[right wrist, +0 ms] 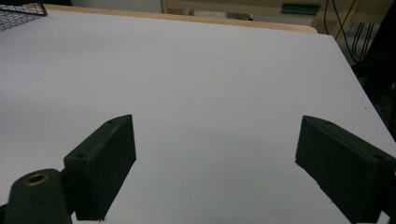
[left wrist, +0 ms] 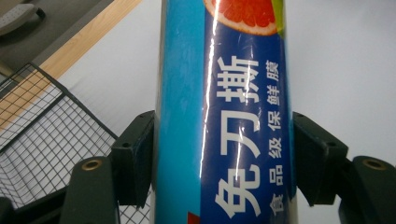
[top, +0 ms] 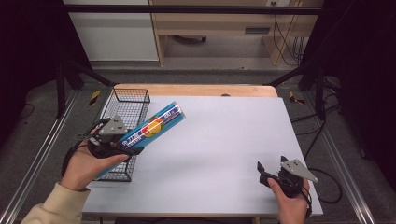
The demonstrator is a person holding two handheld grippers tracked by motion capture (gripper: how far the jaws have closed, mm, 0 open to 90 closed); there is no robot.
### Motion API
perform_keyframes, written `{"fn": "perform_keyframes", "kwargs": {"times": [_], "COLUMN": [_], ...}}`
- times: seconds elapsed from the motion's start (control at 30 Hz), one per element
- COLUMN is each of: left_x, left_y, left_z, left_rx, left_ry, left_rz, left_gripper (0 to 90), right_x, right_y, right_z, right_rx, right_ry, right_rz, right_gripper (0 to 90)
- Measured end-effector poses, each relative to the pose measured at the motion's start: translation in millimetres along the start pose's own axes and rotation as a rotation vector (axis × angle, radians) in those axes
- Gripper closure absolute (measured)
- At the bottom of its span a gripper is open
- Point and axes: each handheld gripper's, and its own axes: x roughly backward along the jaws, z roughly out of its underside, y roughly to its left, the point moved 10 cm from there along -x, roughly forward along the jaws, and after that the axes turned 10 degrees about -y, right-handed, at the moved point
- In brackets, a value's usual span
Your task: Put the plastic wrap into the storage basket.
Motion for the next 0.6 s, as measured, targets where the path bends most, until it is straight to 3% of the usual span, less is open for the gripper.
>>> {"fn": "perform_keyframes", "kwargs": {"times": [0.6], "left_x": [13.5], "left_y": [8.1], "left_z": [8.2], "left_rx": [0.042], "left_ry": [-0.017], "left_rz": [-0.048], "left_gripper": [32.1], "right_x": [2.0], "right_y": [-0.2], "right_z": [-1.0], "right_rx": [0.0], "right_ry": [-0.006], "right_rz": [0.001], "right_gripper": [12.9]}}
